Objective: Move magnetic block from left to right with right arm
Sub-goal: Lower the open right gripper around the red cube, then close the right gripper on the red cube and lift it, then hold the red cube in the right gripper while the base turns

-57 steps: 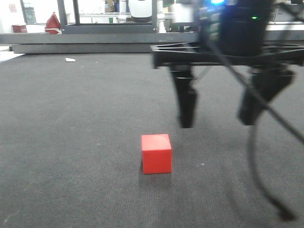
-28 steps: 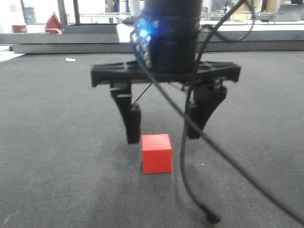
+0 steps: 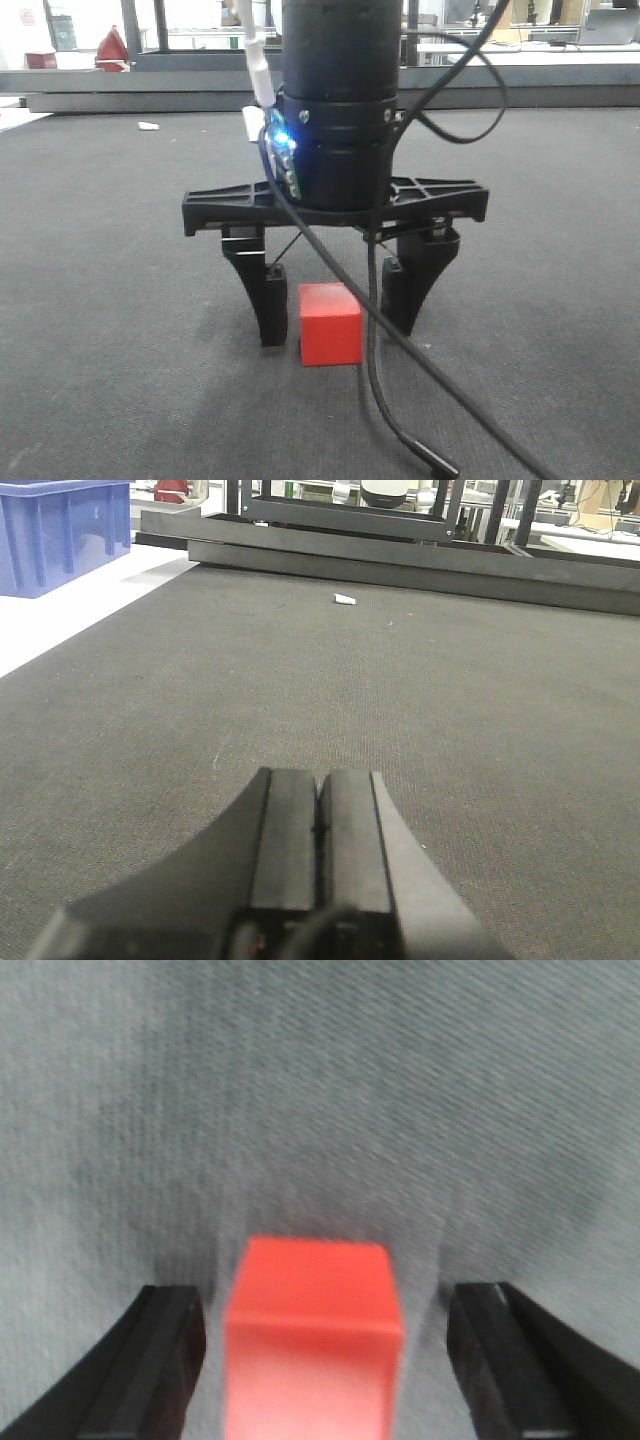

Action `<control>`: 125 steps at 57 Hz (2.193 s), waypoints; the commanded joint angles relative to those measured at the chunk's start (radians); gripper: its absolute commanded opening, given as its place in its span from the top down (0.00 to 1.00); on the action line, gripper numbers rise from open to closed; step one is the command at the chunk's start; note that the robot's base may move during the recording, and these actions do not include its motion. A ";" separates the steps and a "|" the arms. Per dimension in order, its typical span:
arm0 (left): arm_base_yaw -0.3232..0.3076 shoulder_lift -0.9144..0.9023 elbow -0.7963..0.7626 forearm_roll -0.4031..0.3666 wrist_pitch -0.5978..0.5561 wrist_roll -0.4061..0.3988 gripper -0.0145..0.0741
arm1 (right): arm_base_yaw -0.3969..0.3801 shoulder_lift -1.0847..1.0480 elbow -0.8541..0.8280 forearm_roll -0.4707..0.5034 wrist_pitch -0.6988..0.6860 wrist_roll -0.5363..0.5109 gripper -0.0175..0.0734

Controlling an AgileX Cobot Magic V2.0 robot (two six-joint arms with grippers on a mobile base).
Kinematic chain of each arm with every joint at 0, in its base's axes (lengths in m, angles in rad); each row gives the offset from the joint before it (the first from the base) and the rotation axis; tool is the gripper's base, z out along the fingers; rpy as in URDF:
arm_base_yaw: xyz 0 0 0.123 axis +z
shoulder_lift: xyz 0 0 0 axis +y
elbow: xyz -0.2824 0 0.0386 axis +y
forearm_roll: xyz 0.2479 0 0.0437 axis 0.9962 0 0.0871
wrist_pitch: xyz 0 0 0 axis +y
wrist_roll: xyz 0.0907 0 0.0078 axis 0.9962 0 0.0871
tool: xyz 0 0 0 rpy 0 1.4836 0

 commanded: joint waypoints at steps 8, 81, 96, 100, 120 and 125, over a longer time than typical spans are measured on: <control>0.000 -0.005 0.010 -0.003 -0.085 -0.008 0.98 | 0.004 -0.040 -0.033 0.007 -0.016 0.004 0.34; 0.000 -0.005 0.010 -0.003 -0.085 -0.008 0.98 | -0.705 -1.009 0.910 0.163 -0.653 -0.739 0.44; 0.000 -0.005 0.010 -0.003 -0.085 -0.008 0.98 | -0.777 -1.225 1.078 0.119 -0.931 -0.837 0.44; 0.000 -0.005 0.010 -0.003 -0.085 -0.008 0.98 | -0.777 -1.281 1.108 0.119 -0.976 -0.837 0.44; 0.000 -0.005 0.010 -0.003 -0.085 -0.008 0.98 | -0.777 -1.589 1.197 0.096 -0.989 -0.837 0.44; 0.000 -0.005 0.010 -0.003 -0.085 -0.008 0.98 | -0.777 -1.651 1.200 0.091 -0.986 -0.837 0.44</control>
